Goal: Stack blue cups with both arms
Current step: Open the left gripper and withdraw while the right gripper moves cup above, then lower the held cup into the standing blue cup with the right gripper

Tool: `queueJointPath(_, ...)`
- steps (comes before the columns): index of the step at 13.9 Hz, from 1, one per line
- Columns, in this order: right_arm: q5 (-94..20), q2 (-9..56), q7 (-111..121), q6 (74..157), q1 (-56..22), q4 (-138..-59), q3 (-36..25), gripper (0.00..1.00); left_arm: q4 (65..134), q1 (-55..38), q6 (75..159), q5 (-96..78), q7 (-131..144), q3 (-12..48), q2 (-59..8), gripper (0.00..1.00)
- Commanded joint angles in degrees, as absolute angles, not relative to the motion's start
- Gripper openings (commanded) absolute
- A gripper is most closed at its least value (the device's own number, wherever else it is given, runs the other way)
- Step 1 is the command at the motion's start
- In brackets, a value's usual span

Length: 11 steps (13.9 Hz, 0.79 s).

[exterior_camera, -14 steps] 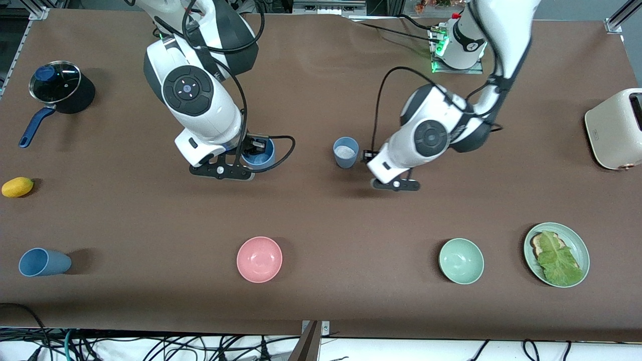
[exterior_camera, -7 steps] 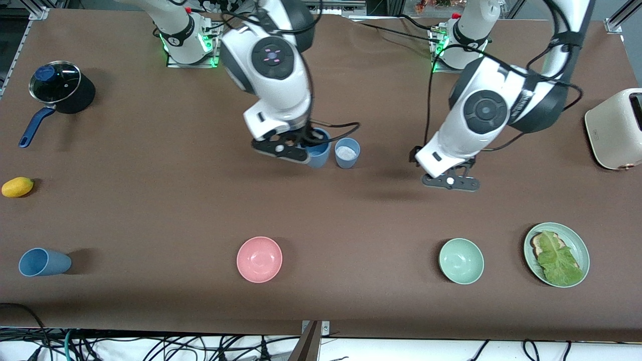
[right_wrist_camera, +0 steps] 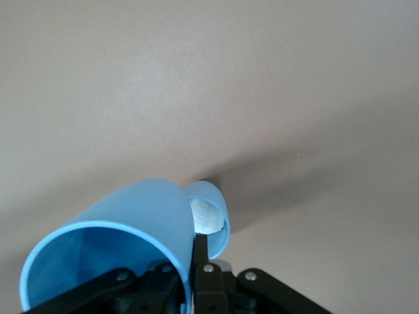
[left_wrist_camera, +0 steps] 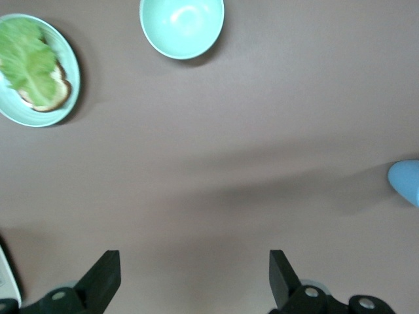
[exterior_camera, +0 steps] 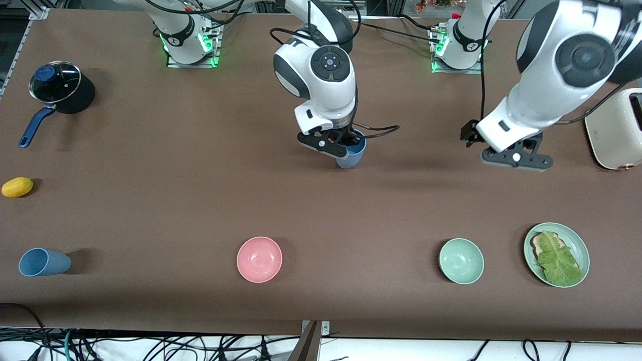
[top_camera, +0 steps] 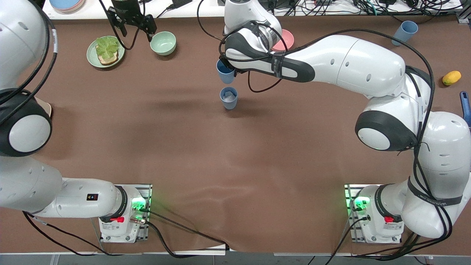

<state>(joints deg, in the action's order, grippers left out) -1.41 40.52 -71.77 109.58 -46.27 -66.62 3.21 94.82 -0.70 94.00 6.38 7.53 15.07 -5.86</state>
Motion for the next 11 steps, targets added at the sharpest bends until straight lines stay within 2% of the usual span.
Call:
queueJointPath(1,-0.62,41.66,-72.77,108.46,-46.76,-64.68,2.81,0.00,96.76,-2.37,92.90,1.52,6.07,9.34,-0.37,1.00)
queueJointPath(5,-0.44,41.66,-72.51,108.19,-46.67,-65.48,2.81,0.00,99.66,-4.57,95.18,1.15,6.07,3.08,4.13,1.00)
queueJointPath(11,-1.41,41.66,-72.16,108.11,-46.67,-67.23,2.90,0.00,96.59,-3.96,91.93,0.88,5.89,2.99,2.29,1.00)
